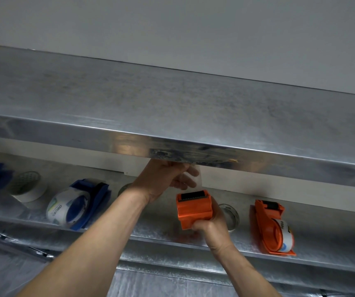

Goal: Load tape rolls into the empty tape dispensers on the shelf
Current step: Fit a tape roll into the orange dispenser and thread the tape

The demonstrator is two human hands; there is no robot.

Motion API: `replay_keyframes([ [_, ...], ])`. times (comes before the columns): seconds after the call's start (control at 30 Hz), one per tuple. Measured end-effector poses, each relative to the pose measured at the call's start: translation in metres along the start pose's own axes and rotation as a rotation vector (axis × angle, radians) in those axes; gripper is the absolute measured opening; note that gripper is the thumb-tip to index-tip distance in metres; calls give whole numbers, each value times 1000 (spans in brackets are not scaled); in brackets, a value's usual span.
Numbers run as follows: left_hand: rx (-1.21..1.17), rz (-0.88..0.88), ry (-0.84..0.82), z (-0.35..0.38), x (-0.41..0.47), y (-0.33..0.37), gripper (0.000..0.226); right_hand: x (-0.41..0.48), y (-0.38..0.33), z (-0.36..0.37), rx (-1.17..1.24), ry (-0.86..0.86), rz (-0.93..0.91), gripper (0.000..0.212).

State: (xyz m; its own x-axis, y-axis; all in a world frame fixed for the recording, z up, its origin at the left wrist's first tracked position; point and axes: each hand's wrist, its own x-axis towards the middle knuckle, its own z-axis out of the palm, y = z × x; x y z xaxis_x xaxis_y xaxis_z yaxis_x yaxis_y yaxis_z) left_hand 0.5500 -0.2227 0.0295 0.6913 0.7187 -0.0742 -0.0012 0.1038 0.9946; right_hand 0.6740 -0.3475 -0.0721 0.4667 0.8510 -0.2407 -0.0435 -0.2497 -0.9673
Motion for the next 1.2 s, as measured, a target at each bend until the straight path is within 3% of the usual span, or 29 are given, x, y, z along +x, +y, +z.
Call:
replay_keyframes([
  [0.57,96,9,-5,0,1,4,19,1,1,1,-29,-16,-12,59],
  [0.8,44,-22,102,-2,0,5,18,2,4,1,5,0,-8,59],
  [1.2,59,-31,8,9,-2,14,22,4,2,3,-26,3,-18,60],
])
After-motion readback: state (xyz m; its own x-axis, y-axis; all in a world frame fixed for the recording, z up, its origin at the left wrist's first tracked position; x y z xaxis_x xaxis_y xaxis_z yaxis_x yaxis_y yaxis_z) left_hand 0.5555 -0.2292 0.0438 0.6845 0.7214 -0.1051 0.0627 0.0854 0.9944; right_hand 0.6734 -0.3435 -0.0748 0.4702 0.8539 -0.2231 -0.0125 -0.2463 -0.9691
